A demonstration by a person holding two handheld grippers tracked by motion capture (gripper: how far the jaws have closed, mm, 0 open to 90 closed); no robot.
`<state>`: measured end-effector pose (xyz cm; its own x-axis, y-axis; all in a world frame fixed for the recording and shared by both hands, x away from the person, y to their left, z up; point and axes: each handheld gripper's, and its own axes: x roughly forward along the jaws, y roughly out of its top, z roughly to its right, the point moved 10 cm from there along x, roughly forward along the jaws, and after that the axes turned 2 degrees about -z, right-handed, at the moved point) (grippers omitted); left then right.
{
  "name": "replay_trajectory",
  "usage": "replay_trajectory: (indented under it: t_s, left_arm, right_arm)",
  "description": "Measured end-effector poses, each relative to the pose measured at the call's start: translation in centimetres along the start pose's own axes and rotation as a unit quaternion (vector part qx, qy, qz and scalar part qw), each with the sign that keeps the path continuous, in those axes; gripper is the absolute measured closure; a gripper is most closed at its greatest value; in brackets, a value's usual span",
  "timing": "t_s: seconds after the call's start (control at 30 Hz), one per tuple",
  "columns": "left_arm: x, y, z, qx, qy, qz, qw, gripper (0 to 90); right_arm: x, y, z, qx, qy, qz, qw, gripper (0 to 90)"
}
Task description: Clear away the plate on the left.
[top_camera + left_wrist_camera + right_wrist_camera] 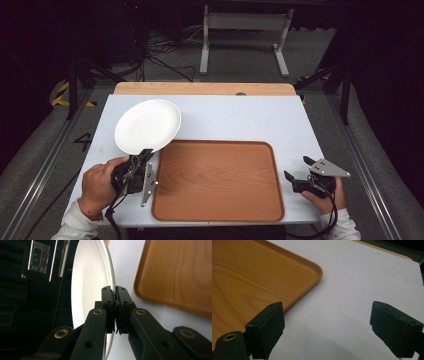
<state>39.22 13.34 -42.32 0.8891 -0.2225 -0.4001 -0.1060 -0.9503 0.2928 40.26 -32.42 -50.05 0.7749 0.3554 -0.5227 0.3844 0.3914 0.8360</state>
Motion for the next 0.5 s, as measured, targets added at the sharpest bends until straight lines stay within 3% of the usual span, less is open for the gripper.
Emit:
replay_trajectory:
  t_s: [0.23,0.5]
  left_arm:
    - [-0.3,2.9,1.1,0.028,-0.012,0.029,0.9991,86.6]
    - [-0.1,4.9,2.3,0.049,-0.023,0.046,0.9974,86.5]
  right_arm:
    - [0.0,0.0,0.0,0.000,0.001,0.000,1.0000,13.0]
    - [0.0,0.0,0.0,0.000,0.000,0.001,1.0000,13.0]
